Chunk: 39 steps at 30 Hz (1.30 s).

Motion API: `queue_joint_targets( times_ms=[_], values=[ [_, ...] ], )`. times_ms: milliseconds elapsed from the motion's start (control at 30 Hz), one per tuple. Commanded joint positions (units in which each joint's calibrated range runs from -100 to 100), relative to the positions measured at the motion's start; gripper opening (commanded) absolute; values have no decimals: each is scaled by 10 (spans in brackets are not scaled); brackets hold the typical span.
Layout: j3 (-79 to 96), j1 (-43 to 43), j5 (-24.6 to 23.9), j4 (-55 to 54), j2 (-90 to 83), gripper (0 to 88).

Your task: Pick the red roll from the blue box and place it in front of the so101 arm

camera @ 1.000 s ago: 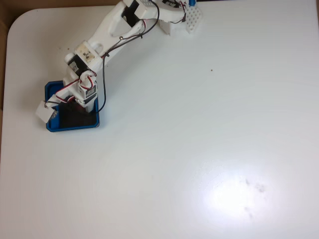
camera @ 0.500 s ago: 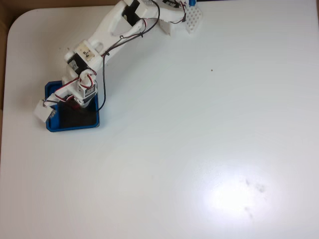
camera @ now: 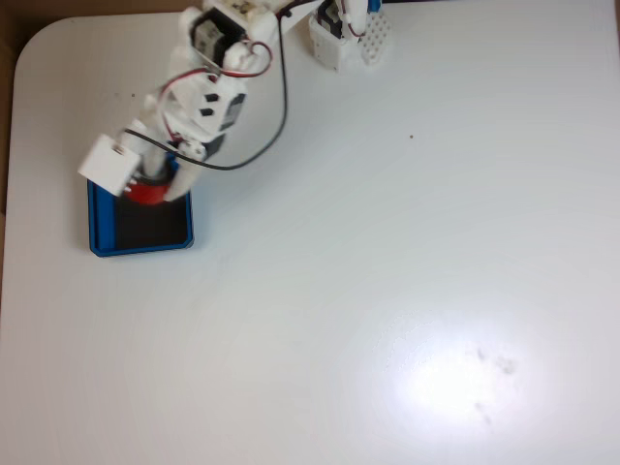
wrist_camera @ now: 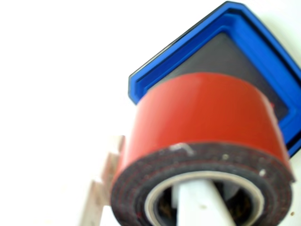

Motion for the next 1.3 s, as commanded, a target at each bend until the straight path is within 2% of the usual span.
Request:
queue_joint_targets(
  times_ms=[0,200,367,767,1100,1267],
  values=[
    [146,-129,5,17,-121,7],
    [380,-341,2,20,-226,7],
    [480,-417,1,20,-214,7],
    [507,-439,1,9,-129,7],
    [509,-435,-4,4,-151,8],
    [517,-433,-5,4,-216,13]
  ],
)
